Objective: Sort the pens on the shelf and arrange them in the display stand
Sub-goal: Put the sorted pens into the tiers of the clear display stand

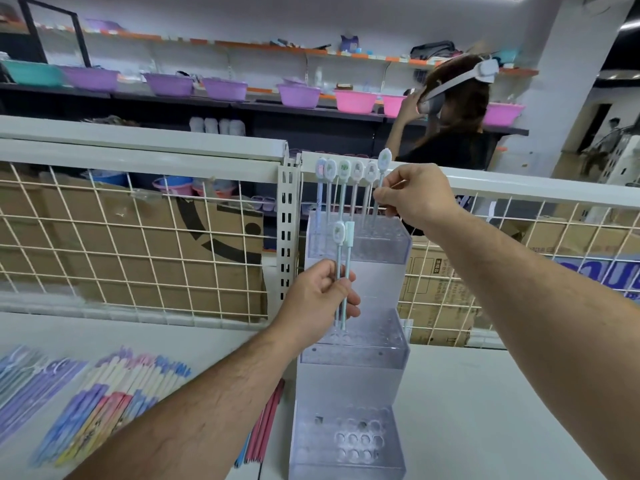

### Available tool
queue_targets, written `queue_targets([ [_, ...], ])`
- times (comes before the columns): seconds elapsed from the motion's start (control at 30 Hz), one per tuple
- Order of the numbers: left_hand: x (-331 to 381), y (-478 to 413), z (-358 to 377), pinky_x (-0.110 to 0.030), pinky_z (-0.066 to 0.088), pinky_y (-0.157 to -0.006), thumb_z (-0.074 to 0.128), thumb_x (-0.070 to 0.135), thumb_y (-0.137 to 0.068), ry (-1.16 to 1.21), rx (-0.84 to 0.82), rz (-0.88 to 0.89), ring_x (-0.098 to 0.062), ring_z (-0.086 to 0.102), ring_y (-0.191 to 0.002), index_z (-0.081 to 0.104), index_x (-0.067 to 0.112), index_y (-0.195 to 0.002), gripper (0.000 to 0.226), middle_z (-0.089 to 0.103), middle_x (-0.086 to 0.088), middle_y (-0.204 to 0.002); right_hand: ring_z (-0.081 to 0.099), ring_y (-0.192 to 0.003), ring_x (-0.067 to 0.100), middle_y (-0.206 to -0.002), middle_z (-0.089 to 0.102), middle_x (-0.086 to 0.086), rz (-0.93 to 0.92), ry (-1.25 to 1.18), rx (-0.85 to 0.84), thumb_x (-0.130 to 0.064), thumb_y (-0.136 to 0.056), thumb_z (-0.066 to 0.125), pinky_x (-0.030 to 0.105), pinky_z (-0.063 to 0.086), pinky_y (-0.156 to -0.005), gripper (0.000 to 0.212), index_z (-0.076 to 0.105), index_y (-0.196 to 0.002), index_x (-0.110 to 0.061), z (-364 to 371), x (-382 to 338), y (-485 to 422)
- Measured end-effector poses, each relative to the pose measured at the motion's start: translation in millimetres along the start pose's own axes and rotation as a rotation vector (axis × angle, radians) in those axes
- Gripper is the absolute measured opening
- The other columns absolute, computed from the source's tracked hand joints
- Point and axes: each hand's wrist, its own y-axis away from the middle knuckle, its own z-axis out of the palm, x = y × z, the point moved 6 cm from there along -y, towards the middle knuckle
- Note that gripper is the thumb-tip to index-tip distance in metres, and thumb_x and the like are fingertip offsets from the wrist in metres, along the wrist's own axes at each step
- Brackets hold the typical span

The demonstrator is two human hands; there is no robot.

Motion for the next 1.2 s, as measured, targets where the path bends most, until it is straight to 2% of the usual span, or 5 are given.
queue_targets([
  [0.37,-2,-2,1,-0.043,0.061,-0.081,0.053,0.015,-0.101,0.006,-0.001,-0.010,-0.025,0.074,-0.076,0.064,0.016,-0.100,0.011,0.073,-0.006,-0.080,0.059,-0.053,0.009,-0.069,0.071,0.007,0.016,0.061,-0.092,-0.021,-0.089,0.076,0.024,0.050,-0.053,0.014,0.074,-0.079,-0.011,8,11,7],
  [0.63,-1,-1,1,-0.045,0.060,-0.083,0.053,0.015,-0.101,0.008,-0.005,-0.014,-0.026,0.074,-0.076,0.064,0.015,-0.100,0.011,0.073,-0.009,-0.082,0.060,-0.064,0.012,-0.073,0.068,-0.001,0.001,-0.062,0.098,-0.017,-0.085,0.078,0.026,0.049,-0.059,0.012,0.069,-0.077,-0.013,-8,13,32],
  [0.8,0,0,3,-0.037,0.060,-0.073,0.054,0.011,-0.101,0.032,-0.020,-0.011,-0.026,0.072,-0.073,0.064,0.012,-0.097,0.011,0.073,-0.009,-0.080,0.055,-0.043,0.003,-0.062,0.067,0.000,0.004,-0.004,-0.208,-0.020,-0.086,0.079,0.017,0.042,-0.043,0.017,0.069,-0.077,-0.008,13,3,73],
  [0.93,3,2,4,-0.028,0.056,-0.065,0.054,0.011,-0.101,0.041,-0.036,0.002,-0.027,0.073,-0.075,0.064,0.011,-0.099,0.010,0.073,-0.012,-0.083,0.051,-0.041,0.008,-0.059,0.068,0.007,0.028,-0.008,-0.327,-0.021,-0.085,0.080,0.023,0.038,-0.040,0.020,0.067,-0.079,-0.007,28,6,85],
  [1.2,1,1,5,-0.037,0.055,-0.074,0.050,0.016,-0.103,0.046,-0.040,-0.021,-0.028,0.073,-0.074,0.066,0.013,-0.100,0.016,0.073,-0.016,-0.091,0.068,-0.066,0.013,-0.086,0.072,0.011,0.086,-0.181,-0.167,-0.010,-0.094,0.067,0.028,0.048,-0.052,0.007,0.067,-0.092,-0.003,-10,-12,66],
])
